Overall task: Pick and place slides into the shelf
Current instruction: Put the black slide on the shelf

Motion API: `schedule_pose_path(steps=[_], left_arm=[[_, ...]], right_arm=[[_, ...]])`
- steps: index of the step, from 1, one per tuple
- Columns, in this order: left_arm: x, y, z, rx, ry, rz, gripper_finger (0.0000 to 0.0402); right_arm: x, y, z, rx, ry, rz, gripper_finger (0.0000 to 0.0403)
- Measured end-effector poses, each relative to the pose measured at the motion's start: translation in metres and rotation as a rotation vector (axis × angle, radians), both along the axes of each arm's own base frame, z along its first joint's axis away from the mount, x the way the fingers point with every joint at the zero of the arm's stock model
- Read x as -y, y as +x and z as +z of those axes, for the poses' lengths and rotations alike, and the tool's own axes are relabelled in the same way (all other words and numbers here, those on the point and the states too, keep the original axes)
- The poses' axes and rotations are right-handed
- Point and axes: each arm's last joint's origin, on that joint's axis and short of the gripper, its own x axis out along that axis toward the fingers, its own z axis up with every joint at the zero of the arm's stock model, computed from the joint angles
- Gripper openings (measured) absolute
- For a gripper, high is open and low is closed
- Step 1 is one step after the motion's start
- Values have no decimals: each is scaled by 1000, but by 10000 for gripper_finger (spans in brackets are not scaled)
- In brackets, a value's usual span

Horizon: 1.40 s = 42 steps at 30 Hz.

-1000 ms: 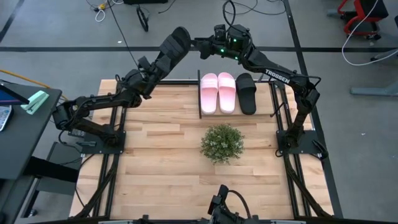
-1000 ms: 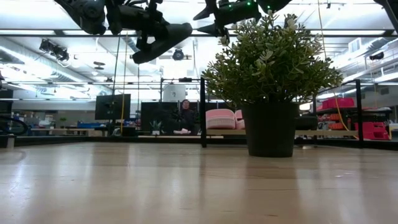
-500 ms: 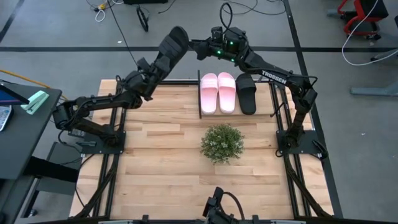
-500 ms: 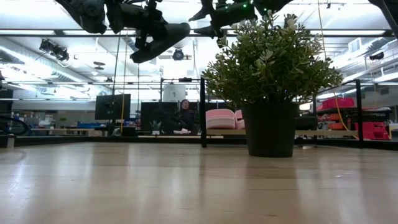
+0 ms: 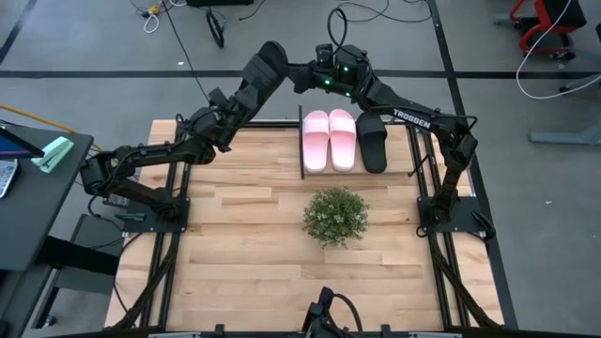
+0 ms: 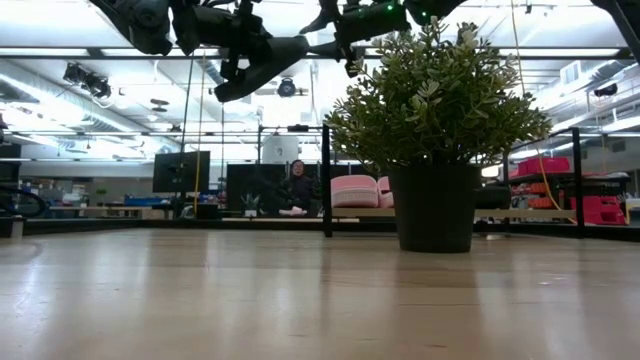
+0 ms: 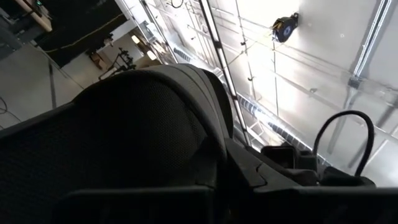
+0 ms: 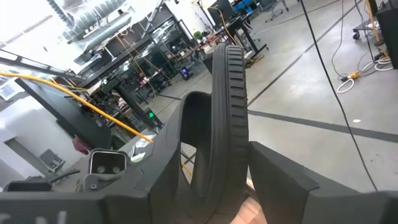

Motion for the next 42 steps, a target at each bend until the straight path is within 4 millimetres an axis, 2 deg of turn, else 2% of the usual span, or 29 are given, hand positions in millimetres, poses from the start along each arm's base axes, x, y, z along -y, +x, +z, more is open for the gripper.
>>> schedule_pose_path(steps=[7,16,21,31,36,42], left_arm=[[2,1,0,-1,6,-24,13],[3,2,0,12,2,-42,13],[3,2,0,11,4,-50,13],[5,4,0,12,15,-128,127],[5,5,1,7,28,-158,166],[6,6,0,-10,38,-192,198]], right_arm=[[-2,1,0,-1,1,2,167],[-2,1,0,-2,0,-3,55],[-2,1,0,-2,0,-2,50],[0,0,0,1,-5,-8,48],[1,0,0,-11,-32,-24,46],[14,-11,3,-9,-48,-59,45]])
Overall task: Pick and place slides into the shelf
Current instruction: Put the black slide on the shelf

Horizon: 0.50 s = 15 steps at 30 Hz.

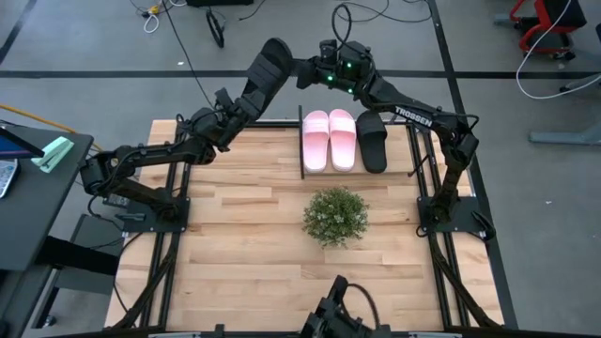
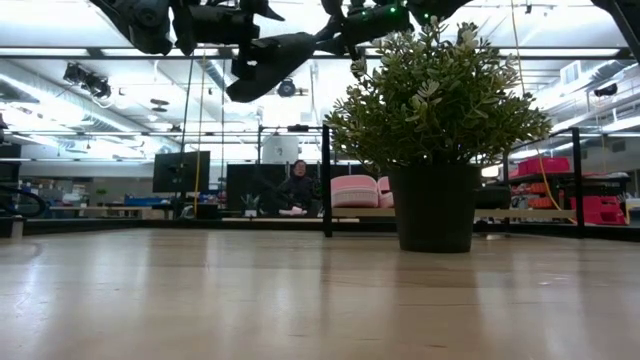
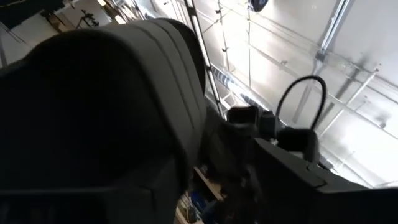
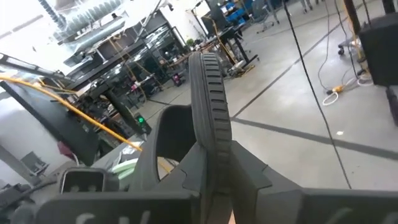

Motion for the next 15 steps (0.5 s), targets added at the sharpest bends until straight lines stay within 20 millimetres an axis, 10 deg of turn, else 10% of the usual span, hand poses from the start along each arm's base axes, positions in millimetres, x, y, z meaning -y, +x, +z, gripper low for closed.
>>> schedule_pose_path(steps=[8,15], left_arm=[[1,1,-1,-13,9,-31,212],[-2,0,-1,-28,18,-47,203]], right_arm=[[31,-40,37,-67,-38,-12,43],[41,-116,79,-387,16,-11,43]])
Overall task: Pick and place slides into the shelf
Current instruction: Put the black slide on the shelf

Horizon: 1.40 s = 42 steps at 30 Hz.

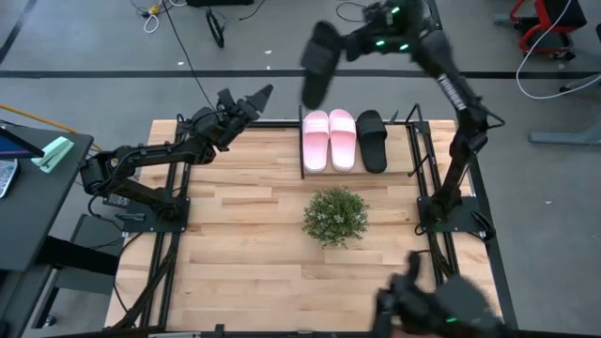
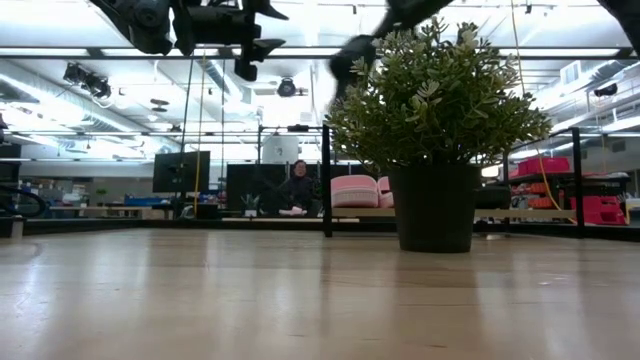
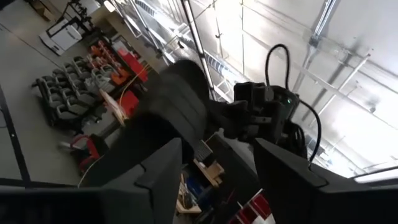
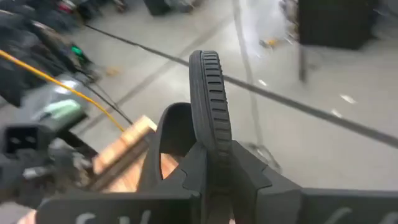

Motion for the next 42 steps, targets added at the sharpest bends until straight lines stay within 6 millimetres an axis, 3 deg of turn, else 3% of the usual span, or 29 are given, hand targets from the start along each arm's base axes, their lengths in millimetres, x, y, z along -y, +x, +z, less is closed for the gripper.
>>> schedule_pose_path(steps=[5,12,20,31,42], left_arm=[[0,1,-2,-17,-7,-2,197],[-1,1,-2,-19,-8,-1,196],[-1,1,-2,-20,-9,0,188],[-1,1,-2,-19,-11,-2,184],[-1,2,-5,-46,-23,-4,179]], right_arm=[[0,-56,8,-93,131,-37,43],[-7,-100,-26,-408,408,-59,43],[6,-110,-44,-496,464,-112,43],[24,-118,-114,-677,703,-139,43],[32,-138,-116,-680,694,-161,41]])
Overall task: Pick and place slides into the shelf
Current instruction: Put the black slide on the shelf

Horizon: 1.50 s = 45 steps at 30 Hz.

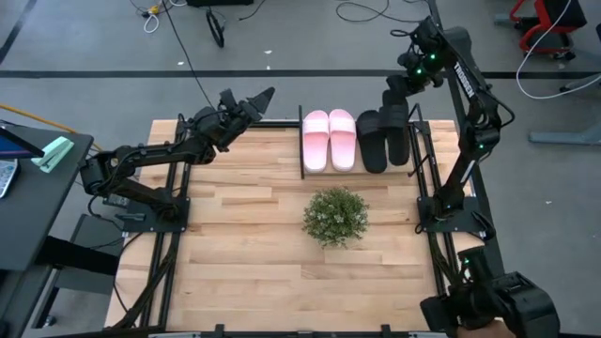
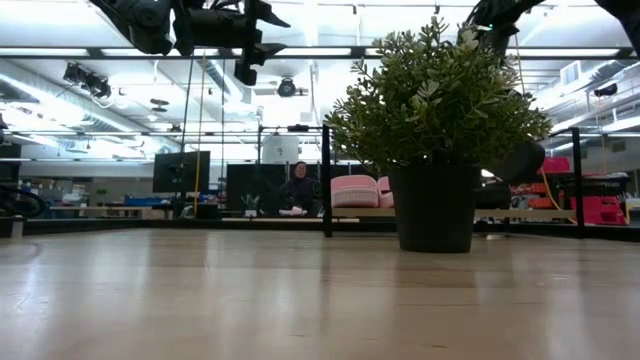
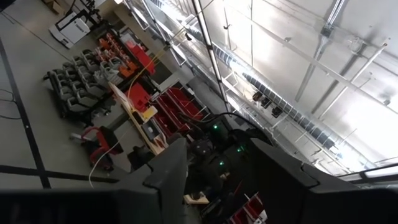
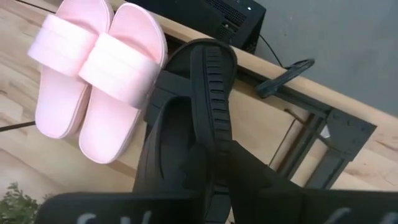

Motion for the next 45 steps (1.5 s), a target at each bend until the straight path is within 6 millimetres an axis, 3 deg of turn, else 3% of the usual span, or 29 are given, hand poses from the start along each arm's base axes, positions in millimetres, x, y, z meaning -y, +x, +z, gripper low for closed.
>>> schedule_pose_path(steps=[12,25,45], left_arm=[[0,0,0,-1,0,0,174],[0,0,0,-1,0,1,170],[0,0,-1,-5,-7,15,165]], right_arm=[[6,-11,-2,11,-23,-5,41],[15,-9,-44,-31,40,-26,41],[16,-8,-45,-104,-6,9,41]])
